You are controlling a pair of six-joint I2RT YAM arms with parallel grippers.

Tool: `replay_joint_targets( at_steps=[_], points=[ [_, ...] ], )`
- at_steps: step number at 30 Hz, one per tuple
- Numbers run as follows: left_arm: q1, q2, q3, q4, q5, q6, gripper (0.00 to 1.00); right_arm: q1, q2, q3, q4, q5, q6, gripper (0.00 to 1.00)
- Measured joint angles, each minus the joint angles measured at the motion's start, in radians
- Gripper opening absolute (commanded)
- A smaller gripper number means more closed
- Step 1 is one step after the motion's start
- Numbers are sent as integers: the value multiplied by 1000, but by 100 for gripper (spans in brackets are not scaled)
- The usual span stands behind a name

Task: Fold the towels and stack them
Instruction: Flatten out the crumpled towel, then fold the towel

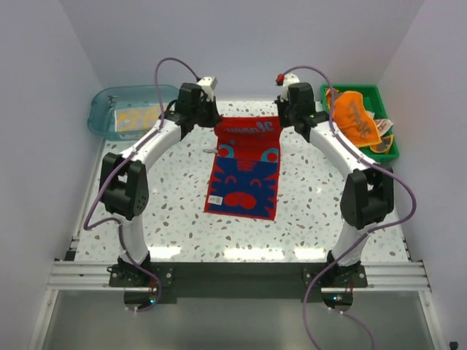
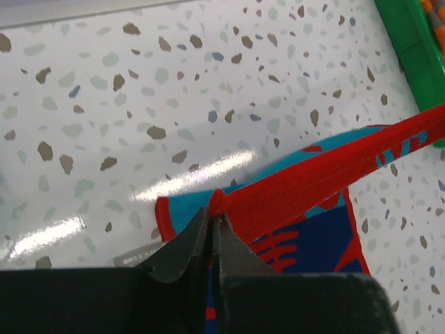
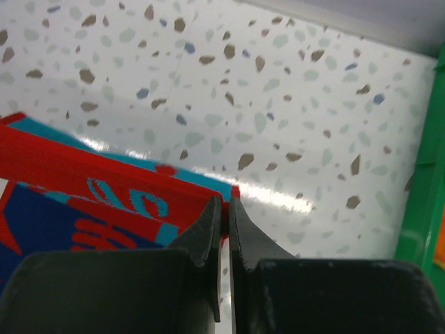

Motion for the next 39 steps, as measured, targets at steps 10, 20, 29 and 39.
replay_joint_targets(
  at_steps=[10, 20, 29, 39],
  points=[
    [-2, -152, -316, -25, 103, -2, 0, 5, -177, -272, -104, -153, 177, 0],
    [-2, -274, -447, -31, 138, -13, 0, 5, -223, -318, -165, -221, 261, 0],
    [-2, -355, -511, -32, 163, -20, 0, 8, -317, -347, -212, -265, 283, 0],
    [-5, -409, -610, -13, 195, -34, 0, 14, -369, -466, -209, -299, 306, 0]
  ],
)
